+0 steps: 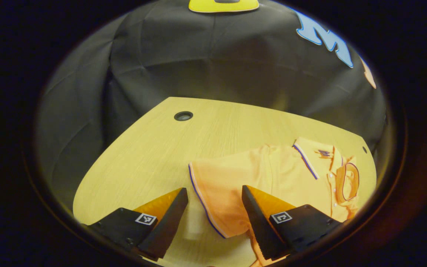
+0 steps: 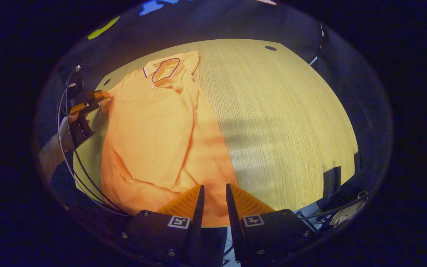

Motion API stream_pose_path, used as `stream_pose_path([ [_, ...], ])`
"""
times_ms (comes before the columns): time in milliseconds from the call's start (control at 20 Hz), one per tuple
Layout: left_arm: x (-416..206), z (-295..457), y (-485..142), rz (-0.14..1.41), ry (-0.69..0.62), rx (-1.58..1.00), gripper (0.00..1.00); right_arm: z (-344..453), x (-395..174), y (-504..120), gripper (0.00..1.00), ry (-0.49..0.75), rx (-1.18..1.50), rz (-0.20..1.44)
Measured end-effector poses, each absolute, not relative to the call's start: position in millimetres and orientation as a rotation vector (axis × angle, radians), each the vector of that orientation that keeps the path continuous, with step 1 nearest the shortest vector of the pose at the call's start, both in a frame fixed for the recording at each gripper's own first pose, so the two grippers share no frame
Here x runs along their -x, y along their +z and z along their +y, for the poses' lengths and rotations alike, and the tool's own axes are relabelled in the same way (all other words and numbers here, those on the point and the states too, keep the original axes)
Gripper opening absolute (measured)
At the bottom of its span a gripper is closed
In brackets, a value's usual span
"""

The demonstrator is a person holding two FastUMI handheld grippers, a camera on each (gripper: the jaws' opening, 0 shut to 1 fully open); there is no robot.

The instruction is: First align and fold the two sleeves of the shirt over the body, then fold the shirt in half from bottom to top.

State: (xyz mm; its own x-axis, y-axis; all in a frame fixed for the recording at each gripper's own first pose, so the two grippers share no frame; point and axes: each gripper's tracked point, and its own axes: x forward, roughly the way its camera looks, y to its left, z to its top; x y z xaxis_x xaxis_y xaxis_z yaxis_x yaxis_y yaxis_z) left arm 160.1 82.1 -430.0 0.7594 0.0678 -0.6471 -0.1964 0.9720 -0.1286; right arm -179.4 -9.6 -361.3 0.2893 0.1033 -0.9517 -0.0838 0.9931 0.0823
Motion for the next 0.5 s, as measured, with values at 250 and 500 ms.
stream_pose_path([
  [250, -160.7, 81.6, -438.0, 0.711, 0.159, 0.186, 0.94, -12.8, 178.8, -360.1, 0.37, 0.111, -0.018, 1.274],
  [500, -163.7, 88.6, -440.3, 0.712, 0.177, 0.151, 0.37, -14.6, 179.5, -361.7, 0.37, 0.102, -0.026, 1.279],
])
